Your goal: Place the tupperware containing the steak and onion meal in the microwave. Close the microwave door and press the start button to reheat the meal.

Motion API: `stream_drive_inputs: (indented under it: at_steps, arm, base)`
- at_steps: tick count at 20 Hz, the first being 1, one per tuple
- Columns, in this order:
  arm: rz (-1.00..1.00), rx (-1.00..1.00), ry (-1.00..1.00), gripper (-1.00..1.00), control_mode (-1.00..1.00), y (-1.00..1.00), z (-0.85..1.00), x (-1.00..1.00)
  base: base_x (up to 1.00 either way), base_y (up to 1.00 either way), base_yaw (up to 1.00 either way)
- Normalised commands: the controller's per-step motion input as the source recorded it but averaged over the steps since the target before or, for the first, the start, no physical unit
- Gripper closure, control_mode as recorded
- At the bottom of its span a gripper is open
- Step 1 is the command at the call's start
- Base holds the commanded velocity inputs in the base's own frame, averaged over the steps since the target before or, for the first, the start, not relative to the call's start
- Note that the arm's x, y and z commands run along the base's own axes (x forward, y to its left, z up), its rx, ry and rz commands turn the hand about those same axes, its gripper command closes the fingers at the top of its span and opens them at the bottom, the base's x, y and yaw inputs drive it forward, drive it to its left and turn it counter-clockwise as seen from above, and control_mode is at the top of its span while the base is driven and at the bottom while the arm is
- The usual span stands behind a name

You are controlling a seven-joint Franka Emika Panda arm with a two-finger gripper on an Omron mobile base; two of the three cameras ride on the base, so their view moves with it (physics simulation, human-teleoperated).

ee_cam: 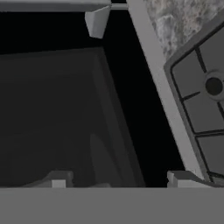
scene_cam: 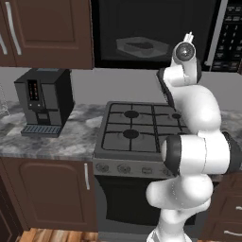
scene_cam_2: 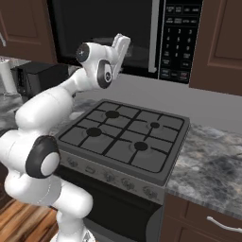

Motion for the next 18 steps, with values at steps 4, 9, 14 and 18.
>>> stream_drive_inputs:
  at_steps: [4,9,14,18]
  arm:
    - [0.0,0.04,0.06,-1.0,-1.0,-0.16,0.36,1.0]
    - [0.0,0.05,0.01,-1.0,-1.0,-0.29,0.1,0.89]
    - [0.0,0.0,-0.05,-1.0,-1.0,-0.16,-0.07,-0.51]
    - [0.0,0.0,-0.27,-1.0,-1.0,-0.16,-0.57,-1.0]
  base:
    - [0.0,0.0,0.0]
    - [0.0,0.0,0.0]
    - [0.0,0.0,0.0]
    - [0.0,0.0,0.0]
